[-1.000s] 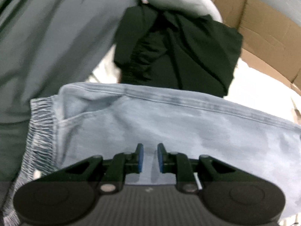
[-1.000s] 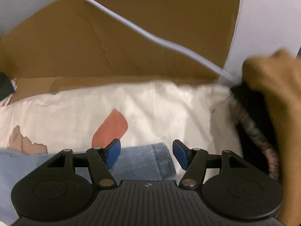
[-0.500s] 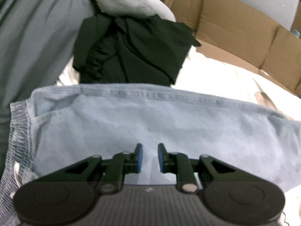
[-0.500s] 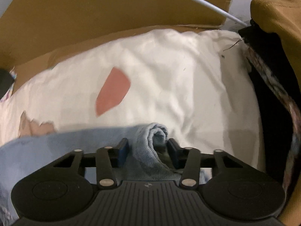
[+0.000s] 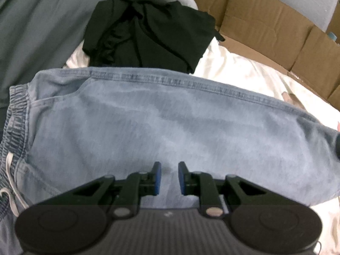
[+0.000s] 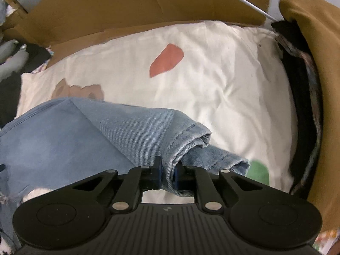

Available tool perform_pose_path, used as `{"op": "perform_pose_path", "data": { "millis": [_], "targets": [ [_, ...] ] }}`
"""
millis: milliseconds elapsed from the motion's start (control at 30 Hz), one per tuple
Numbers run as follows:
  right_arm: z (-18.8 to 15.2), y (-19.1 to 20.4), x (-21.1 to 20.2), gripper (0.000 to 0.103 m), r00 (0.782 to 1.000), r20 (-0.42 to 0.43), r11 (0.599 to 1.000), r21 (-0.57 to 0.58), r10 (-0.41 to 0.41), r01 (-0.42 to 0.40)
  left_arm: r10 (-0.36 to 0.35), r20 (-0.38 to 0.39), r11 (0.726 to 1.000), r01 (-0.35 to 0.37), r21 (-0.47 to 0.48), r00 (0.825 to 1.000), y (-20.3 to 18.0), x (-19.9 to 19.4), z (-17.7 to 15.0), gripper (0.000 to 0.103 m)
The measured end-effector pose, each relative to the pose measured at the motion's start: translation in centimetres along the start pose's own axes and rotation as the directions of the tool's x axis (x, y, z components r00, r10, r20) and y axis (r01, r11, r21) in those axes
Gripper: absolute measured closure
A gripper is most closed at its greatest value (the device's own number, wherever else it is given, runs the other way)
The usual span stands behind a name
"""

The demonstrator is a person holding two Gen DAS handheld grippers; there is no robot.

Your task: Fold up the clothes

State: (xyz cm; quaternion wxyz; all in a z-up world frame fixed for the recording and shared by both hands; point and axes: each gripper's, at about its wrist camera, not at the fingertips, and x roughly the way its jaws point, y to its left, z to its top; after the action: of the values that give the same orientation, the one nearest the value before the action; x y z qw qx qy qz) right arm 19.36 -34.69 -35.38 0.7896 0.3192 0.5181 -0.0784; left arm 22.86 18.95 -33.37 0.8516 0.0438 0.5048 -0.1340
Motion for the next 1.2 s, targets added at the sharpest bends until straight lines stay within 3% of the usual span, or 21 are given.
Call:
{"op": "perform_pose_path", "data": {
  "millis": [233, 300, 600, 733, 833, 967, 1200],
  "targets": [
    [-5.1, 0.1, 1.5, 0.091, 0.993, -0.117, 1.000, 0.020, -0.009, 0.012, -0.010, -0.005, 1.000, 0.010, -0.017, 1.000, 0.0, -0.2, -0.6, 0.084],
    [-5.9, 0.1, 1.6, 0.078, 0.991, -0.134, 0.999, 0.018, -0.028, 0.031, -0.011, -0.005, 1.000, 0.011, -0.005, 1.000, -0.2, -0.3, -0.8, 0.084],
    [-4.5, -1.3, -2.9, 0.060, 0.999, -0.034, 1.000, 0.004, -0.023, 0.023, -0.011, -0.013, 1.000, 0.011, -0.015, 1.000, -0.4, -0.1, -1.1, 0.084],
    [-3.2, -3.4, -3.4, 0.059, 0.999, 0.030, 0.989, 0.143, 0.046, -0.050, -0.012, -0.014, 1.000, 0.011, -0.020, 1.000, -0.5, 0.0, -1.2, 0.084],
    [-2.5, -4.3, -2.7, 0.059, 0.997, 0.069, 0.980, 0.193, 0.035, -0.048, -0.010, -0.022, 1.000, 0.010, -0.008, 1.000, -0.5, 0.1, -1.3, 0.084],
    [-2.2, -5.6, -0.6, 0.059, 0.998, 0.059, 0.955, 0.293, 0.029, -0.045, 0.000, -0.028, 1.000, 0.000, 0.002, 1.000, -0.3, 0.3, -1.3, 0.084],
    [-3.2, -6.6, 1.6, 0.060, 0.994, 0.051, 0.899, 0.424, 0.096, -0.109, 0.004, -0.036, 1.000, -0.004, -0.005, 0.999, 0.3, 0.6, -1.5, 0.084]
  ]
}}
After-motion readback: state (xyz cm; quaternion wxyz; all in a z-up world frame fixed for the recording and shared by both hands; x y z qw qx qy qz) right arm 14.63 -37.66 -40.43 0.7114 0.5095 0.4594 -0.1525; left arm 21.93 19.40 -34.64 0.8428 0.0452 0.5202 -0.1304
